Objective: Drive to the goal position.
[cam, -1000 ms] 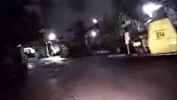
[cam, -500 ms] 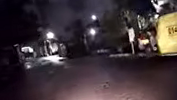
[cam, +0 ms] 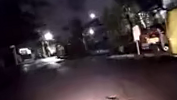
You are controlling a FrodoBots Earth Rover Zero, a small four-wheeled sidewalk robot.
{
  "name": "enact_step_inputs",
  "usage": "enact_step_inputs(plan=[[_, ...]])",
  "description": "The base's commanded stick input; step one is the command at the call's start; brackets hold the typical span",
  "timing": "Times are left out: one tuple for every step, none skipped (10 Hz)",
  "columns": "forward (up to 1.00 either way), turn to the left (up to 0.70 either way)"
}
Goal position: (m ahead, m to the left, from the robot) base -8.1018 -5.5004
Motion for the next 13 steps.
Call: enact_step_inputs(plan=[[1.0,0.27],[1.0,0.09],[1.0,0.0],[1.0,0.0],[1.0,0.0],[1.0,0.0],[1.0,0.0],[1.0,0.0],[1.0,0.0],[1.0,0.0],[1.0,0.0],[1.0,0.0],[1.0,0.0]])
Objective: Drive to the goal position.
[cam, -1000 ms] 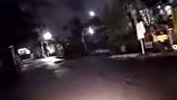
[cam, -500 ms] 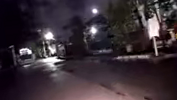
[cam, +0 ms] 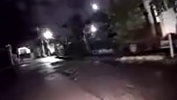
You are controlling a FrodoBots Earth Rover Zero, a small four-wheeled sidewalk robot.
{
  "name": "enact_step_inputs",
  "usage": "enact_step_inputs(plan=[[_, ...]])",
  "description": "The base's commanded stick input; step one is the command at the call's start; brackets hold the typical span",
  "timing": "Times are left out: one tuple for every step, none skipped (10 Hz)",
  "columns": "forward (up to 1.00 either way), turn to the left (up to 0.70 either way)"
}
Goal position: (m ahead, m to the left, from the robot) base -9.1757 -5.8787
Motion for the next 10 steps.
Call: enact_step_inputs(plan=[[1.0,0.0],[1.0,0.0],[1.0,0.0],[1.0,0.0],[1.0,0.0],[1.0,0.0],[1.0,0.0],[1.0,0.0],[1.0,0.0],[1.0,0.0]])
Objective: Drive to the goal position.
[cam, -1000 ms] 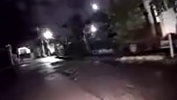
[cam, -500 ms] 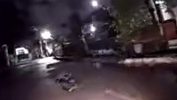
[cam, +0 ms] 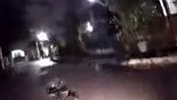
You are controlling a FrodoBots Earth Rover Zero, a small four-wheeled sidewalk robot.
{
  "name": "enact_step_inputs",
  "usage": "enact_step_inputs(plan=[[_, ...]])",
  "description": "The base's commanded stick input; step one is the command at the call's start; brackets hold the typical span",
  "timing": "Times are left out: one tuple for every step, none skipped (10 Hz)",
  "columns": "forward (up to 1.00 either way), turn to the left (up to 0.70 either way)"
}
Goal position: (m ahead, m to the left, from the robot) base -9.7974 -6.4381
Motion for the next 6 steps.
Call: enact_step_inputs(plan=[[1.0,0.0],[1.0,0.0],[1.0,0.0],[1.0,0.0],[1.0,0.21],[1.0,0.27]])
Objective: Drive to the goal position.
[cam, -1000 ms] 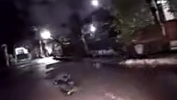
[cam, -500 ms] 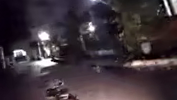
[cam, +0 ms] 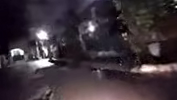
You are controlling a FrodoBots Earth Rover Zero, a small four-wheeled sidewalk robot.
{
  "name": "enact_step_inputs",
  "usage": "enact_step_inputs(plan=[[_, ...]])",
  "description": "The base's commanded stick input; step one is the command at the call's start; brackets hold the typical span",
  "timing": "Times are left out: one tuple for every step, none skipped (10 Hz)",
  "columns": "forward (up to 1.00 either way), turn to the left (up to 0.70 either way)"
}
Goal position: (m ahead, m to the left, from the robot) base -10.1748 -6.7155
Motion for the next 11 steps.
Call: enact_step_inputs(plan=[[1.0,0.23],[1.0,0.06],[1.0,0.0],[1.0,0.0],[1.0,0.0],[1.0,0.23],[1.0,0.27],[1.0,0.27],[1.0,0.27],[1.0,0.2],[1.0,0.0]])
